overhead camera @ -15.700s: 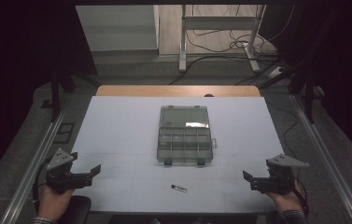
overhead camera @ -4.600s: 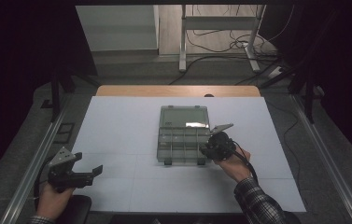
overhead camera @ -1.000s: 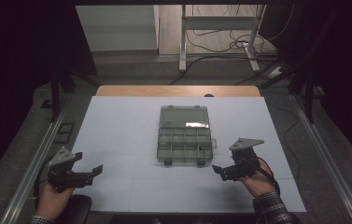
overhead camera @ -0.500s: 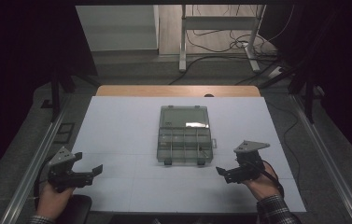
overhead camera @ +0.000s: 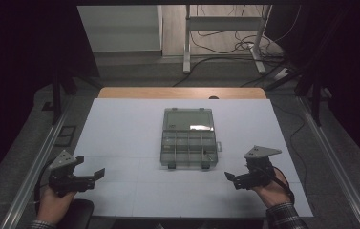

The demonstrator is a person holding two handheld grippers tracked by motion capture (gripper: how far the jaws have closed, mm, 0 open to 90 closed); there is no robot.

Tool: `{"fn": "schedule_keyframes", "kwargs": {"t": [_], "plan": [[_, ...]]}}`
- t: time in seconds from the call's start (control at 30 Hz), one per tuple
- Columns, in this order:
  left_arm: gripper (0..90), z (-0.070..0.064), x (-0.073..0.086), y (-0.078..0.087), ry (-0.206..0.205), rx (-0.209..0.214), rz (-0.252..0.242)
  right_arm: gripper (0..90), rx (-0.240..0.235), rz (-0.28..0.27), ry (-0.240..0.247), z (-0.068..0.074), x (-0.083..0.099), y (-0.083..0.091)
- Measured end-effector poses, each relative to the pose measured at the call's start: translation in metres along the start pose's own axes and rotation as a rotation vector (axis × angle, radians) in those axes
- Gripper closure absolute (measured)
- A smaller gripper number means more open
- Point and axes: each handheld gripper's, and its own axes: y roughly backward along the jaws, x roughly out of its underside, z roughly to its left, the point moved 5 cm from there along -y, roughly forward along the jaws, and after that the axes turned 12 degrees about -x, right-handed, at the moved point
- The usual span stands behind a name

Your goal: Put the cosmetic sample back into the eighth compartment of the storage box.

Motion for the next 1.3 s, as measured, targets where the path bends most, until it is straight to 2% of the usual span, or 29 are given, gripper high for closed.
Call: {"fn": "schedule_keyframes", "kwargs": {"t": [0.8,1.03,1.3], "plan": [[3.9,0.0,0.0,0.0,0.004,0.001,0.0,0.0,0.04,-0.039,-0.047,-0.013,0.016,0.026],[3.9,0.001,0.0,0.0,0.005,0.001,0.001,0.0,0.094,-0.02,-0.053,-0.02,0.025,0.035],[3.9,0.001,0.0,0.0,0.008,0.001,0.002,0.0,0.132,-0.047,-0.093,-0.028,0.039,0.051]]}}
